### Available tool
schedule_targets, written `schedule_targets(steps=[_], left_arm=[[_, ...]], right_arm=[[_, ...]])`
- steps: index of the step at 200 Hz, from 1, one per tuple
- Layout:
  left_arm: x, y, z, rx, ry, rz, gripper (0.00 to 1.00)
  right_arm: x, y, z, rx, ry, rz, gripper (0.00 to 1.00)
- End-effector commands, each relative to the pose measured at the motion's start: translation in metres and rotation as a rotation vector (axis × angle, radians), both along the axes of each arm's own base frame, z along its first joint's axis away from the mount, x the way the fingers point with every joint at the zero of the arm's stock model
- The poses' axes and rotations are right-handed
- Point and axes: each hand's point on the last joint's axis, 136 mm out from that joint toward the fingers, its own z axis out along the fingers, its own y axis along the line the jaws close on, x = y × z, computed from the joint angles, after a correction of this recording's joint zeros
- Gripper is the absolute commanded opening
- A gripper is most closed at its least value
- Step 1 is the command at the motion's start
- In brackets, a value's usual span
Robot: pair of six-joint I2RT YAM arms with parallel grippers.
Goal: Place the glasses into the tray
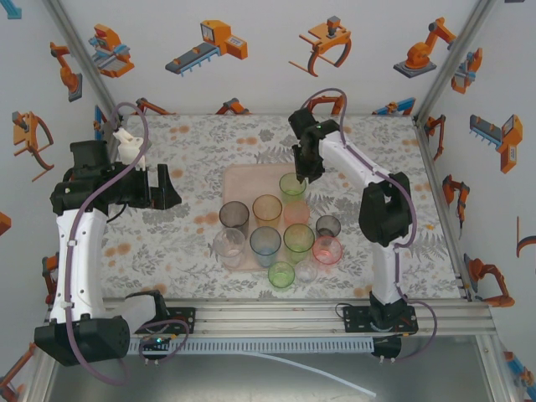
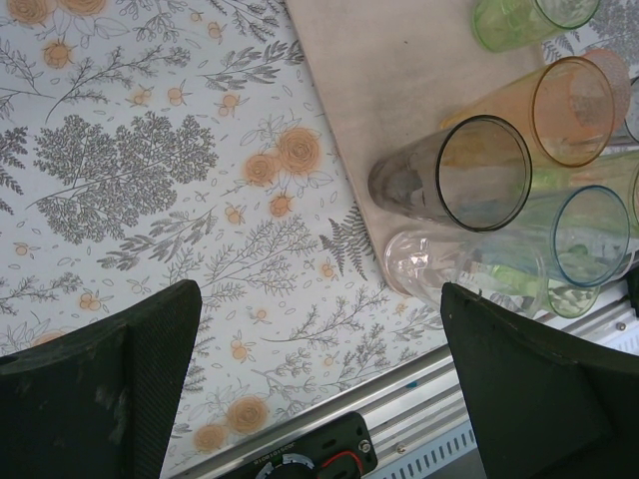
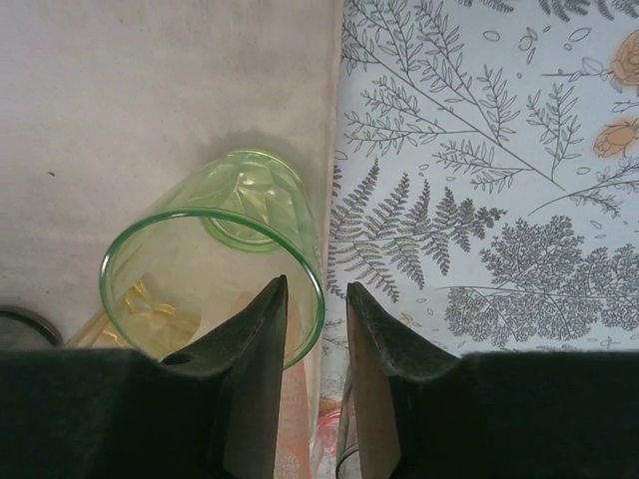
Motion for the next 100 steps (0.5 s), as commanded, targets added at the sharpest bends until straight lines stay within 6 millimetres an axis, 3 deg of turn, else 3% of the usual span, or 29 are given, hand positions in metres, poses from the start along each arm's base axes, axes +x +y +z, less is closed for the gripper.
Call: schedule_targets(steps=[1, 56, 81, 100], left_arm=[[-0.003, 0.0, 0.015, -0.009, -0.037, -0.003, 0.97], [-0.002, 0.003, 0.018, 0.002, -0.04, 0.006, 0.97], [-0.001, 0.006, 0.016, 0.01, -0.034, 0.021, 0.97], [-0.003, 0.002, 0.016, -0.01, -0.034, 0.011, 0.97]], right_arm=[[0.002, -0.003, 0.045, 0.004, -0.085, 0.006, 0.32], [-0.01, -0.028, 0.11, -0.006, -0.233, -0.047, 0.32], [-0.03, -0.045, 0.133, 0.009, -0.284, -0.088, 0.32], [-0.053, -0.06, 0.14, 0.024, -0.296, -0.12, 0.32]])
